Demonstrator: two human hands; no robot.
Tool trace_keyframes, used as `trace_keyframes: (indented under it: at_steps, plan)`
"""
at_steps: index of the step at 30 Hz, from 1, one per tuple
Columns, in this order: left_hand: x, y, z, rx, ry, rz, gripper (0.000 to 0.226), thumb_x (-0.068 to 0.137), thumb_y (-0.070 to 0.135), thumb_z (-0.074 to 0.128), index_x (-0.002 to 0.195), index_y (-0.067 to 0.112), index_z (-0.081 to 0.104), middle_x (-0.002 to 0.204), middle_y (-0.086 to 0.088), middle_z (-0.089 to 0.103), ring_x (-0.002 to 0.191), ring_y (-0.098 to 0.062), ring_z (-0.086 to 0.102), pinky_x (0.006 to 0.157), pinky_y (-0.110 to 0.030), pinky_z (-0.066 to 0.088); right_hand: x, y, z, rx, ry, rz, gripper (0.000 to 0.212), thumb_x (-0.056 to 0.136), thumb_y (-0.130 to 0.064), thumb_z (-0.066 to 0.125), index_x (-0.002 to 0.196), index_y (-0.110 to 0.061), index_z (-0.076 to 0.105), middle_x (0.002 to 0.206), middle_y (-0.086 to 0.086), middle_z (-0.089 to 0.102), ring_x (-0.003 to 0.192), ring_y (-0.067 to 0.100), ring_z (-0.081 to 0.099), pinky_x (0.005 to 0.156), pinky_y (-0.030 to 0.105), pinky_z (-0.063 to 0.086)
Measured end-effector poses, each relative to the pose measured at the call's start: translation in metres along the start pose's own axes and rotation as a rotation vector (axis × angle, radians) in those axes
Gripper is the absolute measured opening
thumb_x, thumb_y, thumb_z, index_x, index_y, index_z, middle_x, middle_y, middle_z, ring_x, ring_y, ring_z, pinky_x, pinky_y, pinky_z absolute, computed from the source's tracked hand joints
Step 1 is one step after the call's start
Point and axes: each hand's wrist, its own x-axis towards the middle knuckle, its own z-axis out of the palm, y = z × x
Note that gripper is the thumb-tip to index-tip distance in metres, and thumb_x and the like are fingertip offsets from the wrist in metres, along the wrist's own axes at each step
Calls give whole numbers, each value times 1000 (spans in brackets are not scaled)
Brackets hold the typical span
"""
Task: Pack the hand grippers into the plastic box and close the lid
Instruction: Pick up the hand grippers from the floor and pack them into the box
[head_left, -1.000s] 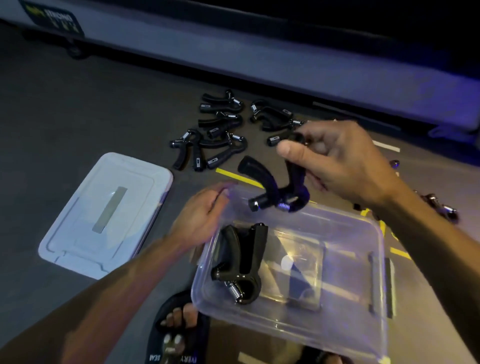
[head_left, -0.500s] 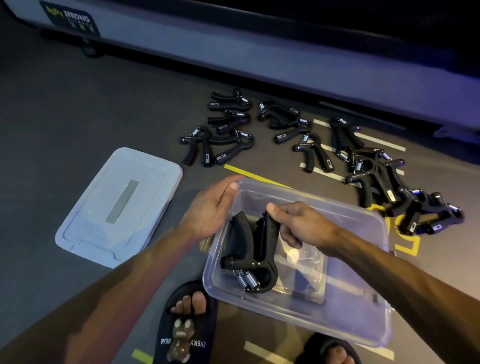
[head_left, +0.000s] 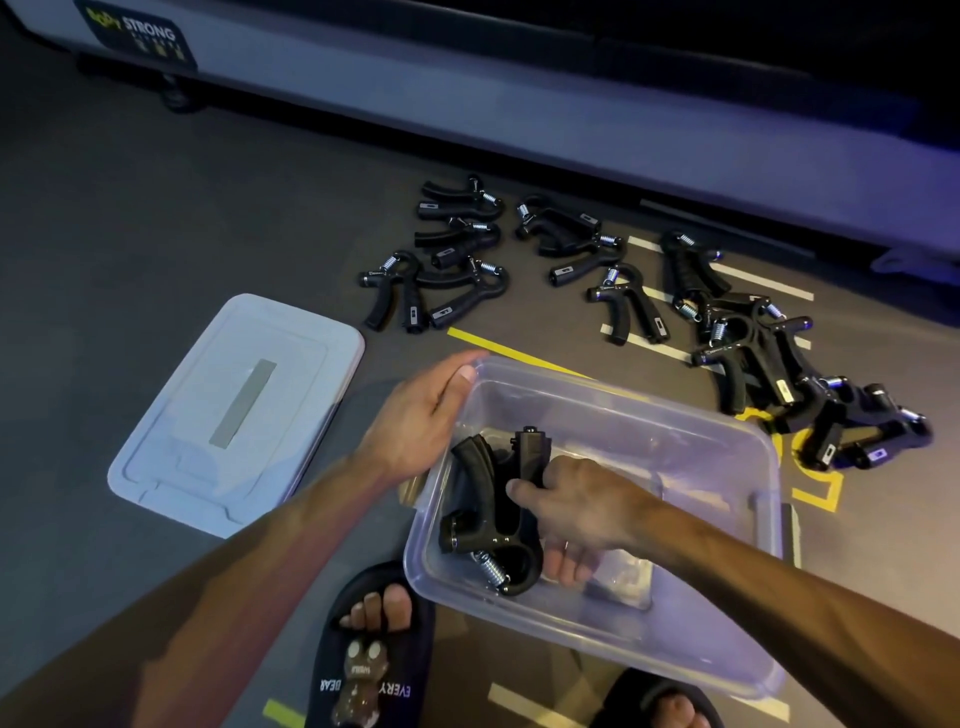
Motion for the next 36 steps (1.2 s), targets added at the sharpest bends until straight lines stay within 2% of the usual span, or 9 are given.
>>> trace_keyframes:
  at_steps: [3,5,9,15,19,24,26,29,36]
  plan:
    - [0,0,1,-5,-1,-9,42,108,47,31,141,36,55,136,20,62,126,3,54,104,-18,40,-1,0,3,81,-4,12,64,101,-44,38,99,16,60,75,22,74,67,38,73,59,35,60]
    - [0,0,1,1,-2,-9,43,108,48,30,141,36,54,136,20,62,125,3,54,102,-16,39,-4,2,3,133,-18,19,61,102,-43,39,104,15,59,76,22,74,65,35,71,54,31,58]
    - [0,-1,0,-2,0,-6,42,108,48,30,141,37,54,135,20,62,125,3,54,104,-18,40,-8,3,4,214,-47,13,61,103,-48,40,116,10,53,74,21,75,62,32,71,55,32,60]
    - [1,-1,1,6,5,-11,40,108,46,32,140,36,55,133,22,62,124,5,55,103,-18,40,-8,5,-3,193,-71,56,67,98,-58,43,101,7,56,77,25,74,60,32,70,58,37,62]
    - [0,0,0,2,4,-16,40,108,46,32,139,37,55,133,22,63,123,5,55,102,-16,40,-9,5,4,150,-30,43,67,100,-51,40,101,13,60,78,22,75,71,38,74,63,36,62]
    - [0,2,0,2,5,-21,40,108,47,32,139,37,56,130,25,62,118,15,53,93,1,34,-10,6,6,113,-10,4,66,101,-47,38,100,15,61,83,23,75,78,39,75,70,39,63]
    - [0,3,-1,4,4,-26,40,108,47,32,139,38,55,129,27,61,115,19,52,91,3,32,-10,8,8,95,-14,4,66,102,-46,37,96,15,62,83,22,76,76,36,75,69,36,62]
    - [-1,3,-1,-1,6,-27,39,108,45,32,139,37,55,129,25,62,117,12,53,91,2,33,-12,11,11,45,2,-22,64,102,-46,38,81,7,67,76,15,76,64,26,74,62,27,60]
    - [0,3,-1,-1,-5,-30,39,108,46,32,140,38,54,130,26,61,119,9,54,94,-3,35,-8,18,14,-44,29,-99,58,100,-45,45,89,7,69,77,12,77,57,21,72,63,30,61]
